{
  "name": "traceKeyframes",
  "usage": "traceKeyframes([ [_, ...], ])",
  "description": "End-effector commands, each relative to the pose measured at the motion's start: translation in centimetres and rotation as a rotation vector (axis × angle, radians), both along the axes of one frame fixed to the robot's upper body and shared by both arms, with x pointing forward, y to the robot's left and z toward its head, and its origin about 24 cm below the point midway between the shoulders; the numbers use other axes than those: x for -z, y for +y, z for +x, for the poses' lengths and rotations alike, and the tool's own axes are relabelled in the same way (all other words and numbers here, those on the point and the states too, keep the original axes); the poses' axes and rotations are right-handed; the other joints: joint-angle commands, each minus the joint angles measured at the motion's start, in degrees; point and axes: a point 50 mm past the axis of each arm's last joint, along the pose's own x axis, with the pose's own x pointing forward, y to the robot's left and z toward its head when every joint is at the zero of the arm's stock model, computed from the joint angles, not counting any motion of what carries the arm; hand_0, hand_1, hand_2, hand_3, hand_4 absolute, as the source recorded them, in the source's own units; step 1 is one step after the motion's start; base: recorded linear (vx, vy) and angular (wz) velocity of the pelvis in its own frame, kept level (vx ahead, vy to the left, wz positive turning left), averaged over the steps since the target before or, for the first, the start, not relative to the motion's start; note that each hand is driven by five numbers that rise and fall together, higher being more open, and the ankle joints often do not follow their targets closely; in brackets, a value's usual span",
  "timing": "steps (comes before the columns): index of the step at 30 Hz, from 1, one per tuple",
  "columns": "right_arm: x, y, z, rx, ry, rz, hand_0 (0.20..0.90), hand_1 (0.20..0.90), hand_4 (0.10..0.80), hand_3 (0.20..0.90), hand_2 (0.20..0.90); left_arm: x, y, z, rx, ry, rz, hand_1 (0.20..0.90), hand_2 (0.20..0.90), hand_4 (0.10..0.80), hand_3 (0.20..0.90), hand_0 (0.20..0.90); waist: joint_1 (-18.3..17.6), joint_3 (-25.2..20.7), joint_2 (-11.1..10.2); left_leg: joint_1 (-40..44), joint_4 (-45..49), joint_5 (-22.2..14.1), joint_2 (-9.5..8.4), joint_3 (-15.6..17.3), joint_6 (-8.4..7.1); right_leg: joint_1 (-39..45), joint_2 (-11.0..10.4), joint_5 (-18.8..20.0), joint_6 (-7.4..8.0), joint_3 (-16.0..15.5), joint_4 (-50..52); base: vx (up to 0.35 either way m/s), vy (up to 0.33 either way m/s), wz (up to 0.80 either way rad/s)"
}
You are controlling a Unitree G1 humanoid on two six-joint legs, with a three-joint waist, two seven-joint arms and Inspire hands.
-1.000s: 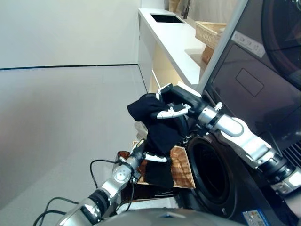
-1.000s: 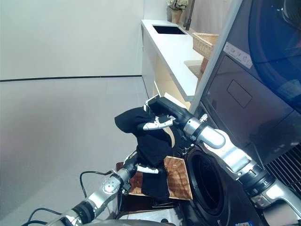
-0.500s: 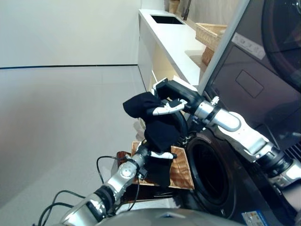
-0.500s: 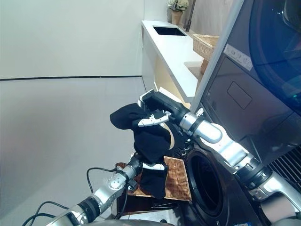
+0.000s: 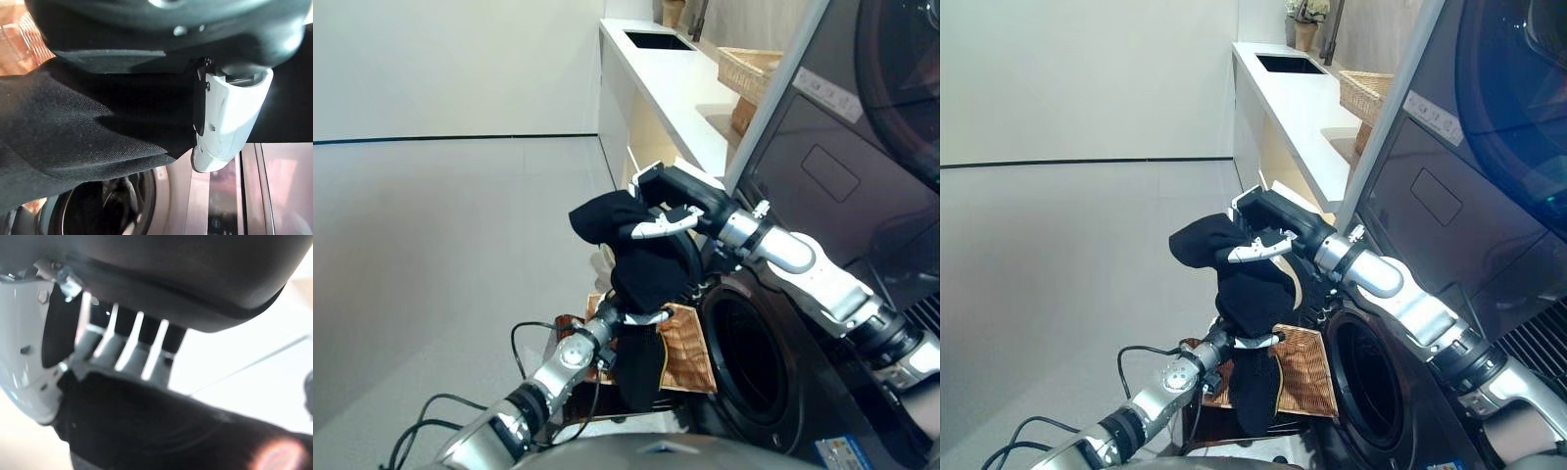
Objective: Pick up the clothes and place them into the washing machine
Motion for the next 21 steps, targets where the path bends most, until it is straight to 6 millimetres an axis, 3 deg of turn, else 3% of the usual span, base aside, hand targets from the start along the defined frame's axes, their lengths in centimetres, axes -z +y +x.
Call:
traceKeyframes([
  [1, -5.5, -2.6, 0.2, 0.077, -0.201, 0.149, 0.200, 0.200, 0.300, 0.200, 0.200, -3.1, -0.5, 2.6, -0.045, -0.147, -0.112, 0.200, 0.200, 0.300, 0.200, 0.200, 2.6, -5.5, 0.3, -2.5, 2.2, 0.9, 2.95, -3.3, -4.17, -3.0, -0.7, -0.2, 1.24, 0.1, 5.5, 0.000, 0.000, 0.00],
  [9, -4.9, -5.8, -1.1, 0.195, -0.218, 0.149, 0.200, 0.200, 0.300, 0.200, 0.200, -2.9, 4.0, 2.4, -0.131, -0.172, -0.052, 0.200, 0.200, 0.300, 0.200, 0.200, 2.6, -5.4, 0.7, -2.7, 2.2, 0.9, 2.90, -3.4, -4.16, -3.2, -0.7, -0.2, 1.27, 0.2, 5.4, 0.000, 0.000, 0.00],
  [10, -4.4, -6.7, -1.4, 0.246, -0.217, 0.158, 0.200, 0.200, 0.300, 0.200, 0.200, -2.9, 5.5, 2.2, -0.177, -0.178, -0.040, 0.200, 0.200, 0.300, 0.200, 0.200, 2.6, -5.3, 0.9, -2.7, 2.1, 0.8, 2.87, -3.4, -4.14, -3.2, -0.7, -0.2, 1.26, 0.2, 5.3, 0.000, 0.000, 0.00],
  [14, -3.4, -7.8, -1.8, 0.317, -0.220, 0.148, 0.200, 0.200, 0.300, 0.200, 0.200, -3.1, 7.6, 2.0, -0.240, -0.193, -0.026, 0.200, 0.200, 0.300, 0.200, 0.200, 2.7, -5.3, 1.1, -2.8, 2.1, 0.8, 2.85, -3.4, -4.12, -3.3, -0.7, -0.3, 1.26, 0.3, 5.3, 0.000, 0.000, 0.00],
  [21, -0.9, -8.9, -2.3, 0.415, -0.173, 0.142, 0.200, 0.200, 0.300, 0.200, 0.200, -4.3, 9.8, 2.1, -0.327, -0.249, -0.040, 0.200, 0.200, 0.300, 0.200, 0.200, 3.1, -5.1, 1.3, -3.1, 2.0, 0.8, 2.71, -3.7, -3.98, -3.4, -0.7, -0.4, 1.24, 0.0, 5.2, 0.002, -0.003, 0.01],
])
